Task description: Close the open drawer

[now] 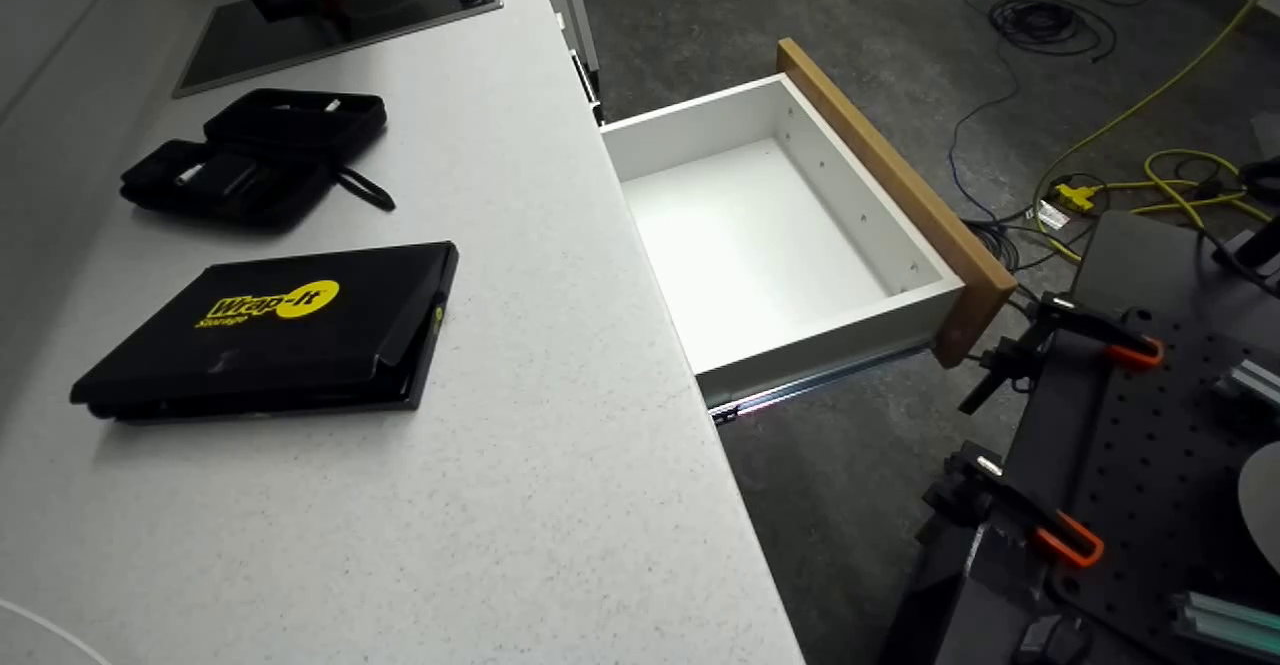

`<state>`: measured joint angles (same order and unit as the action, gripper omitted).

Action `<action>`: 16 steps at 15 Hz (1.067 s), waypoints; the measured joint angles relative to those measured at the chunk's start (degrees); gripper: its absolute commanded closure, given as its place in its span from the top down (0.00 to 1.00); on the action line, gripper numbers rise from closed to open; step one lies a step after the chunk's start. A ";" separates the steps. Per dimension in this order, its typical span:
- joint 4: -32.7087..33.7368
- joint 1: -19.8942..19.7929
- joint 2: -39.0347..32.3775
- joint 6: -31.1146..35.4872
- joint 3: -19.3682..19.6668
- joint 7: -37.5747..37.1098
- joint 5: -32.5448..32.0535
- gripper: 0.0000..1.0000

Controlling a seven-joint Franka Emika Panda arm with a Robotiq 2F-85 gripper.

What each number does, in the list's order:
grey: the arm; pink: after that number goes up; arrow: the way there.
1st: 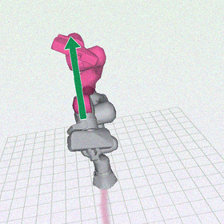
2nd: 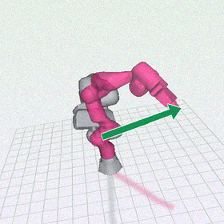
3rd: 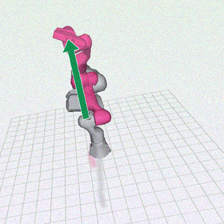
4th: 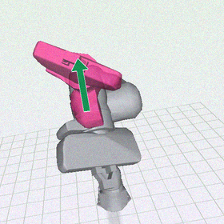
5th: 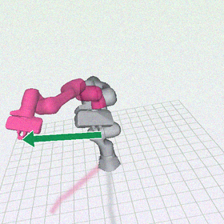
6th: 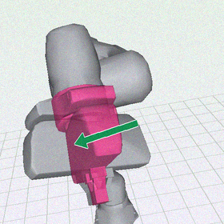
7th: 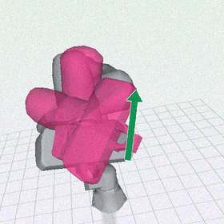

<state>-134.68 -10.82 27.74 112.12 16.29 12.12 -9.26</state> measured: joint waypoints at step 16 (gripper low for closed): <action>0.24 -2.47 -23.90 17.76 4.16 -0.19 4.64 1.00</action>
<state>-134.44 -13.29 3.84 129.88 20.45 11.94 -4.62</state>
